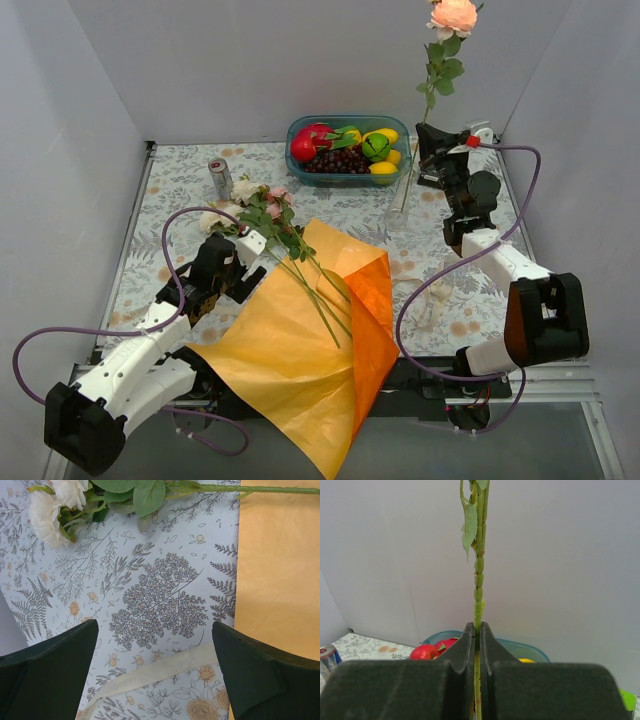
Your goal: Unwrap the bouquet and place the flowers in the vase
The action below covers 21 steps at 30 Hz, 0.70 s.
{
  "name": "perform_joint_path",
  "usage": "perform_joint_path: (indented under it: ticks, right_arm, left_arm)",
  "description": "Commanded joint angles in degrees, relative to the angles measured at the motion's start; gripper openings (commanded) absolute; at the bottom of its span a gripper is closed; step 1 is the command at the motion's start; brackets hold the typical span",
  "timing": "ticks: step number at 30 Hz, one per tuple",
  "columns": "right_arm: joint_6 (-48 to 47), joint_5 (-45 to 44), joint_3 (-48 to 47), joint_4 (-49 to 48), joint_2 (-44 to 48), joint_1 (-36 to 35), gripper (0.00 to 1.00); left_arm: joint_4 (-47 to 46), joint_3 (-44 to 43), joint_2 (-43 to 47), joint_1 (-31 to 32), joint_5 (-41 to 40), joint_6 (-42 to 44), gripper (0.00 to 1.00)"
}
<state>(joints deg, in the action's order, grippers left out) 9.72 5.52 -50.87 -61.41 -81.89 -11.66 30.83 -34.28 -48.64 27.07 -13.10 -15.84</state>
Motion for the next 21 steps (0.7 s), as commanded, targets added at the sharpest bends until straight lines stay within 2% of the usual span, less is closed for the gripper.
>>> perform_joint_path:
  ticks: [1,7,8,9,16,17,21]
  right_arm:
    - [0.83,-0.25,1.73,-8.2,-0.02,0.15,0.01]
    - [0.92,0.54,3.67,-8.73,-0.99,0.23,0.02]
    - [0.83,0.46,4.46,-8.73,-1.17,0.15,0.09]
    - [0.57,0.46,4.73,-8.73,-1.26,0.15,0.12]
    - [-1.19,-0.51,8.59,-8.91,-1.26,0.15,0.24]
    - [-1.36,-0.42,8.77,-8.82,-1.34,0.15,0.31]
    - [-1.8,-0.07,8.77,-7.68,-1.61,0.15,0.37]
  left_arm:
    - [-0.16,-1.49,0.65,0.0,-0.78,0.02,0.98]
    - [-0.42,-1.84,0.65,0.0,-1.13,0.19,0.98]
    - [-0.42,-2.01,0.65,-0.09,-1.22,0.36,0.98]
    - [-0.42,-2.1,0.65,0.0,-1.22,0.37,0.98]
    - [-0.59,-3.07,0.22,-0.09,-1.31,0.63,0.98]
    - [-0.59,-3.16,0.13,0.0,-1.31,0.54,0.98]
    - [-0.68,-3.42,-0.05,0.0,-1.31,0.63,0.98]
